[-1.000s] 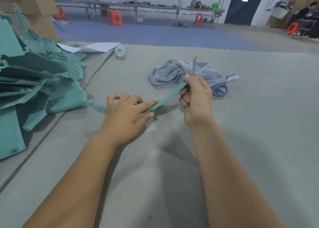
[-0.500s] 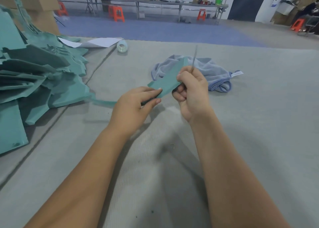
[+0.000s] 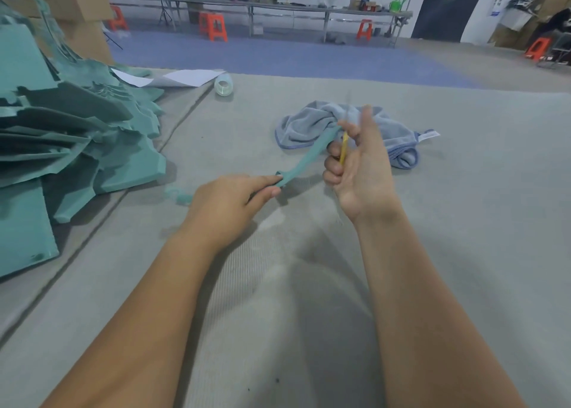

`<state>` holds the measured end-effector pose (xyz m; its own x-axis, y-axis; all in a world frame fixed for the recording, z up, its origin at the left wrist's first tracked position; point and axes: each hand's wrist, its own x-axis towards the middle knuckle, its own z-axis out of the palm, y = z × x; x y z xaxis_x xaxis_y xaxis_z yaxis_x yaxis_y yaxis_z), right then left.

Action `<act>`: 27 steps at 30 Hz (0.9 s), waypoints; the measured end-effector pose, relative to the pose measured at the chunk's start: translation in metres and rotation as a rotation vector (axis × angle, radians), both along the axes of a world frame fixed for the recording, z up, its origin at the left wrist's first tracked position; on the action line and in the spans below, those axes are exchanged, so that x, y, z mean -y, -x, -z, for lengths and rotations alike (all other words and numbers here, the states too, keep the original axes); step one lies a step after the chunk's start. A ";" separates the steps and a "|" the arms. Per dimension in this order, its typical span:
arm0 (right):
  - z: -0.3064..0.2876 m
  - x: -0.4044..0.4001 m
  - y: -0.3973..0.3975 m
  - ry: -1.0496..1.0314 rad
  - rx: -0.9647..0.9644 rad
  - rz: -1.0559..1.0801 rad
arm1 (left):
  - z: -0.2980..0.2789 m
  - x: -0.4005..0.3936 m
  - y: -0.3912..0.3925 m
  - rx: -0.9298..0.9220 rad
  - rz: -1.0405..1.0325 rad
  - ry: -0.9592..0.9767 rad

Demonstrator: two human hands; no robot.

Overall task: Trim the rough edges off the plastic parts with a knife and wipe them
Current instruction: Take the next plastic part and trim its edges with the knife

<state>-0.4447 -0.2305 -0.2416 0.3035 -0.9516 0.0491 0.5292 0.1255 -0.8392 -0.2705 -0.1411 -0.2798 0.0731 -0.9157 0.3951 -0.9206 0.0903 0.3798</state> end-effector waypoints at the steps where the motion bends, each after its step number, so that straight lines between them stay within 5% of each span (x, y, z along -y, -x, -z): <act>1: 0.001 0.001 0.000 -0.016 -0.024 0.026 | 0.001 0.001 0.001 -0.033 -0.016 0.029; 5: 0.002 0.001 0.001 0.155 -0.329 0.160 | 0.003 0.003 -0.003 -0.180 -0.057 0.031; 10: 0.008 -0.011 -0.012 0.421 -0.569 -0.132 | 0.007 0.006 -0.004 -0.164 -0.108 0.019; 16: 0.025 -0.019 -0.034 0.473 -0.762 -0.163 | 0.013 0.010 -0.001 -0.059 -0.176 0.012; 27: 0.030 -0.019 -0.031 0.602 -0.790 -0.081 | 0.016 0.008 -0.007 -0.217 -0.125 0.041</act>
